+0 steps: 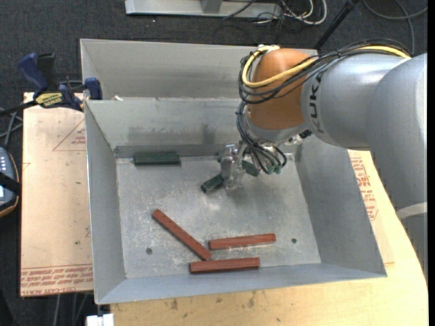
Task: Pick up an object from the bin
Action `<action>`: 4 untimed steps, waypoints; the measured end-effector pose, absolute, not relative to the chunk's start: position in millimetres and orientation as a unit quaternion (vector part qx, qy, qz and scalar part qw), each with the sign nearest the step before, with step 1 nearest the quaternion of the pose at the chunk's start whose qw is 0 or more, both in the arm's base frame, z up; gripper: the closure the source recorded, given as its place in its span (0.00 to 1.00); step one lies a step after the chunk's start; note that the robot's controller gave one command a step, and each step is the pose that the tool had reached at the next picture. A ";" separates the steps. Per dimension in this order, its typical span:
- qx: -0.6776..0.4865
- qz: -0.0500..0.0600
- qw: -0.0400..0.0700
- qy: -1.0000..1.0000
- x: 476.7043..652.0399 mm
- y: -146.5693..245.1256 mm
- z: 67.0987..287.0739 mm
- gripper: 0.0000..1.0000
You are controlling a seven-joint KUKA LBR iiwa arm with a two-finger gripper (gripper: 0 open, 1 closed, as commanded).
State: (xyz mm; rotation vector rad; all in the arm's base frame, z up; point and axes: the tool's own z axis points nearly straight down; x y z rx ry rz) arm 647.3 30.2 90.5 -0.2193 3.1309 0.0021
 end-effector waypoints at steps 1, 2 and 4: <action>-0.070 0.001 0.002 0.998 647.3 30.2 90.5 0.00; -0.070 0.001 0.001 0.998 647.3 30.1 90.5 0.00; -0.284 0.001 0.002 0.959 652.7 27.4 70.8 1.00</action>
Offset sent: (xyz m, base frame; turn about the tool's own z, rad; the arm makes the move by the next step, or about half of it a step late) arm 0.0000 0.0000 0.0000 0.0000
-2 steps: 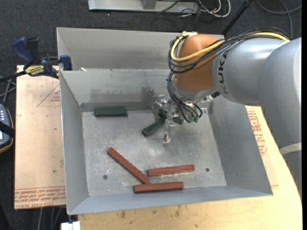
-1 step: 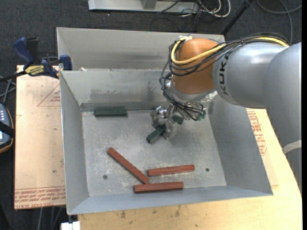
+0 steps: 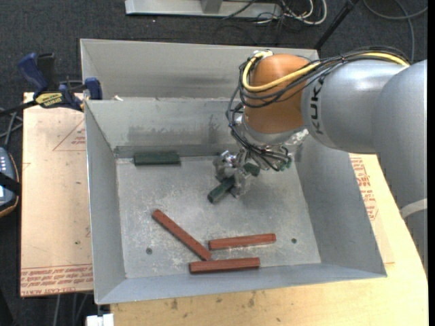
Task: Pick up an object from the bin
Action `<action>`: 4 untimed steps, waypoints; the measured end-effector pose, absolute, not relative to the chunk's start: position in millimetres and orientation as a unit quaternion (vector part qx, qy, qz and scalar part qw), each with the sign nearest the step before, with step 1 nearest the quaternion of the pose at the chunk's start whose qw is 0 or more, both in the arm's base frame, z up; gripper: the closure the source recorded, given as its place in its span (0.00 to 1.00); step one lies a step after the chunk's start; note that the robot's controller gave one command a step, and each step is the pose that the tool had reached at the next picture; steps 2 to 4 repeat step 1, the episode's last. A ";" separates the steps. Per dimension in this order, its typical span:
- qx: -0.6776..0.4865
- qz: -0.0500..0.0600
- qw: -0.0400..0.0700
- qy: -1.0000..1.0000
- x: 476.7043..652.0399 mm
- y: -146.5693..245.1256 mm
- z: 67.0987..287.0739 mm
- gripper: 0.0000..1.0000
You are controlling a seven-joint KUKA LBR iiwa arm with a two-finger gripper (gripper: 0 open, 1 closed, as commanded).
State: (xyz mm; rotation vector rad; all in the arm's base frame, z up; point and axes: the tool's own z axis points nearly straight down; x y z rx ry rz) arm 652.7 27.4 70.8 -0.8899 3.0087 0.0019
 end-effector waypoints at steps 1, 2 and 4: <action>-0.300 0.000 0.002 0.954 627.9 49.2 206.0 1.00; -0.300 0.000 0.002 0.954 627.9 49.2 206.0 1.00; -0.300 0.000 0.002 0.954 627.9 49.2 206.0 1.00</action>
Offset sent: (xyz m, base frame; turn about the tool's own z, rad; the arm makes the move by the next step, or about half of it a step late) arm 0.0000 0.0000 0.0000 0.0000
